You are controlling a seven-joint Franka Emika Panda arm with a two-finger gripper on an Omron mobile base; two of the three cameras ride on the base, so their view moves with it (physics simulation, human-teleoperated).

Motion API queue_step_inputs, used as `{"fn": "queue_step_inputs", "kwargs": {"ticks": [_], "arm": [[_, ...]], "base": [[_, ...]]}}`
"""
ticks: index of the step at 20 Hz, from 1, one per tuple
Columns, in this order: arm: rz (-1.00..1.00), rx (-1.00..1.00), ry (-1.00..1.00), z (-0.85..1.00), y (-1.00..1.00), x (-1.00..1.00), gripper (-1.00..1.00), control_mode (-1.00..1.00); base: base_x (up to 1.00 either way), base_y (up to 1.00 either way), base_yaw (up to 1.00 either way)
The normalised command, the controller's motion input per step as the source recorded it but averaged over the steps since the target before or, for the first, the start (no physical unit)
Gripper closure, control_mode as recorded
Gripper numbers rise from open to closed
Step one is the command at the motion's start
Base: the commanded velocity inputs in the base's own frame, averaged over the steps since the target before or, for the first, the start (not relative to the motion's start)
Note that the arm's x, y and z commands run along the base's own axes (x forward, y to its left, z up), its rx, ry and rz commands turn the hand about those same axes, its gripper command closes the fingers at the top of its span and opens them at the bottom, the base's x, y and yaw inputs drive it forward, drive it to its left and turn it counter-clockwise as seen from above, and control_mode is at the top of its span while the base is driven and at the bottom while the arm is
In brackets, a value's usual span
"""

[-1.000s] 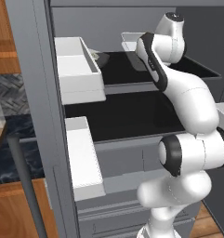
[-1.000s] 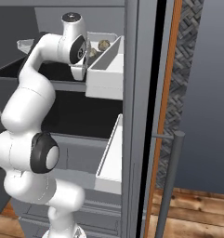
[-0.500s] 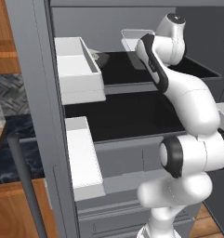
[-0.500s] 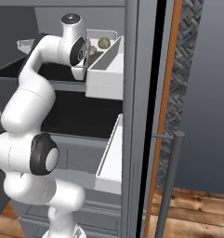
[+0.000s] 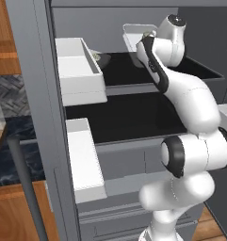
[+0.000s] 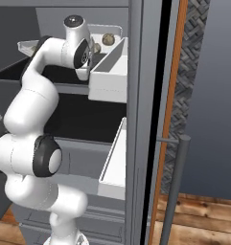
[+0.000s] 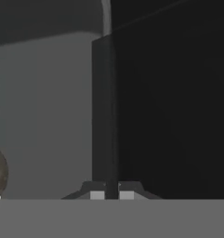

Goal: Place two dumplings into each of the tupperware containers and then place the containers in the fridge.

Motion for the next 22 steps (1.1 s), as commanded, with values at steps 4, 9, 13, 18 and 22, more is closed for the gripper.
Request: {"fn": "queue_step_inputs", "kwargs": {"ticks": [4,9,13,18,22], "arm": [[0.00,0.00,0.02,-0.18,0.00,0.35,-1.00,-1.00],[0.00,0.00,0.00,-0.11,0.00,0.02,-1.00,-1.00],[0.00,0.00,-0.07,-0.24,0.00,0.00,-1.00,-1.00],[0.00,0.01,-0.41,-0.18,-0.05,-0.34,-1.00,-1.00],[0.00,0.06,-0.46,-0.24,-0.15,-0.52,-1.00,-1.00]], "base": [[0.00,0.00,0.00],[0.00,0.00,0.00],[0.00,0.00,0.00],[0.00,0.00,0.00],[0.00,0.00,0.00]]}}
